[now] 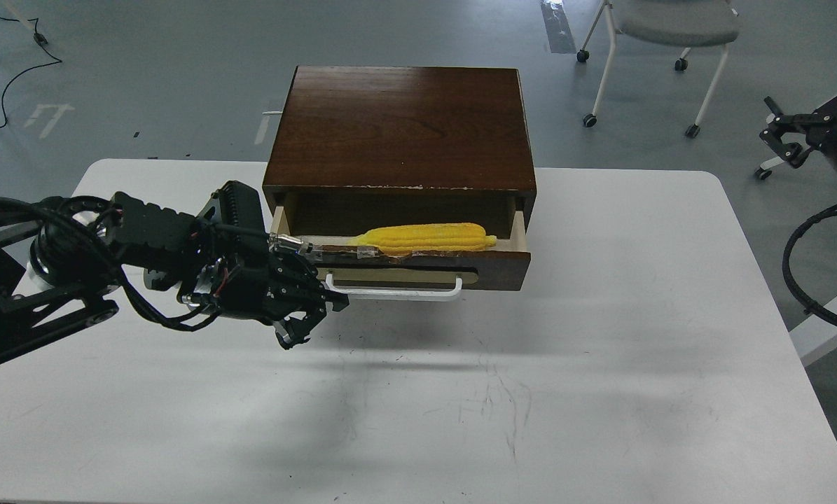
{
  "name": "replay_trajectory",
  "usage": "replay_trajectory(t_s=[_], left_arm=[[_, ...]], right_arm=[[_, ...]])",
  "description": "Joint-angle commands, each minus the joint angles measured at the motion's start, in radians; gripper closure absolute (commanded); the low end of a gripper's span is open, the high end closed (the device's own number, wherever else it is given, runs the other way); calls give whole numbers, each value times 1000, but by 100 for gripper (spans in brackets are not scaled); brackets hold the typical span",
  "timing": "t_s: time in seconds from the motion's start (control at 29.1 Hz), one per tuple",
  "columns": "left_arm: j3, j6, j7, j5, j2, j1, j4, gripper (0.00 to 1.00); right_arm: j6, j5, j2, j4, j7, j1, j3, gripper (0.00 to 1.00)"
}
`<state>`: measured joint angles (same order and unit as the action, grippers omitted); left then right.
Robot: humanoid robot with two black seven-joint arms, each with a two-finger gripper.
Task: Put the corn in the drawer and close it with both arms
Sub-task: 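Bring the left gripper to the front of the open drawer, then push the drawer front with the left gripper toward the box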
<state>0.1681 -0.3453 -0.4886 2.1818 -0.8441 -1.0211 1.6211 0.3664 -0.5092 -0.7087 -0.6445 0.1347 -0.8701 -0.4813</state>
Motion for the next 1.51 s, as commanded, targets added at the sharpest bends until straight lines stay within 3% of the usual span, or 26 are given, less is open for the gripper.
replay_trajectory(t_s=[0.0,0.48,1.2,1.48], left_arm=[[-2,12,0,0,11,3,2,100],[1,14,0,0,34,6,-18,100],[2,121,0,0,105,-7,-250,100],[7,126,0,0,116,-11,-280,100]], right_arm=[[0,0,3,0,0,-1,-5,0],[0,0,3,2,0,-3,-7,0],[-1,0,3,2,10,0,-8,0],[-1,0,17,2,10,-3,-8,0]])
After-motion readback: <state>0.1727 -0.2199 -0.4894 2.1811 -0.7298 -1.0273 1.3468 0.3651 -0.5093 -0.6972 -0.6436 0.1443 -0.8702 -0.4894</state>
